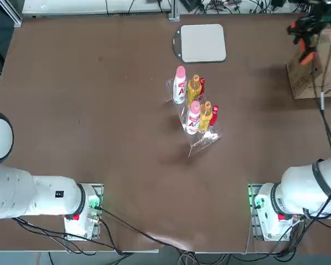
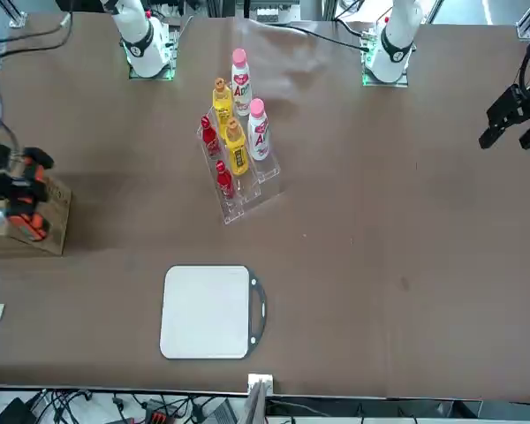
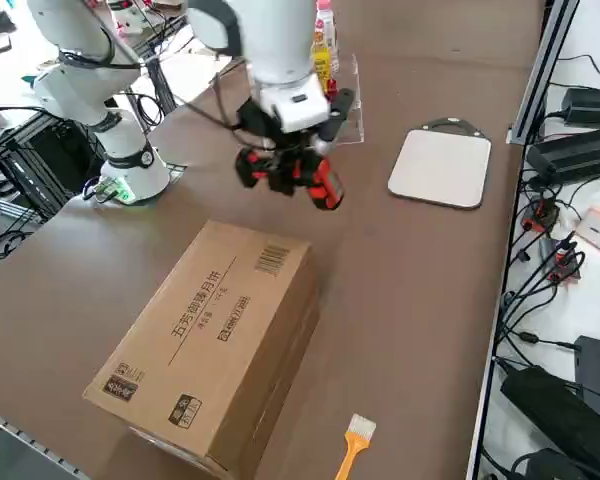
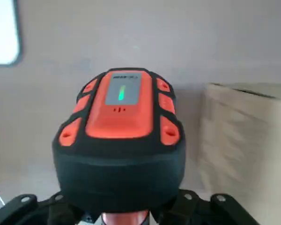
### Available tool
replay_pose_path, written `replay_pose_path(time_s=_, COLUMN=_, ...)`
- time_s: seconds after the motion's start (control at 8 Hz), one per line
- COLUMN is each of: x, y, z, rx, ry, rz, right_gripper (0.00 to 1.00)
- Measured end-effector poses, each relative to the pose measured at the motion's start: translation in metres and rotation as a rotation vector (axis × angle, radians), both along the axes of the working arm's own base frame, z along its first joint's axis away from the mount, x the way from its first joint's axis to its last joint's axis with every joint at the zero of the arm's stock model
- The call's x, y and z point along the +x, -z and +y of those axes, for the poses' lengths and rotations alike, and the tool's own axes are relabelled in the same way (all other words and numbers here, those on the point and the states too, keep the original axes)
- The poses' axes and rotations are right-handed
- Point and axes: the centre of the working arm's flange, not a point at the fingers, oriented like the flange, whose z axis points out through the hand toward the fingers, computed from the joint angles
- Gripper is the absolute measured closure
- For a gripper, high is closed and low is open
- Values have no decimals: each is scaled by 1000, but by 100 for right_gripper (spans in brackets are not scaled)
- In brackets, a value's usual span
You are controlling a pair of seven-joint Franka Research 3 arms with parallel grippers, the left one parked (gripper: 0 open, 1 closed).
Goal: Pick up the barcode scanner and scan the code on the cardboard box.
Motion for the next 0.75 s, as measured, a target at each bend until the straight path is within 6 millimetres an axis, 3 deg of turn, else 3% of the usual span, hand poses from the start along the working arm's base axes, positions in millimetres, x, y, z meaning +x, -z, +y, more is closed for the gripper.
replay_pose_path(time_s=0.12, x=0, y=23, z=43, rx=-8, ry=12, rz=-17, right_gripper=61)
replay_pose_path(time_s=0.38, x=-12, y=72, z=103, rx=-16, ry=41, rz=-49, right_gripper=61)
replay_pose_path(time_s=0.75, x=-43, y=146, z=154, rx=-23, ry=64, rz=-27, right_gripper=61)
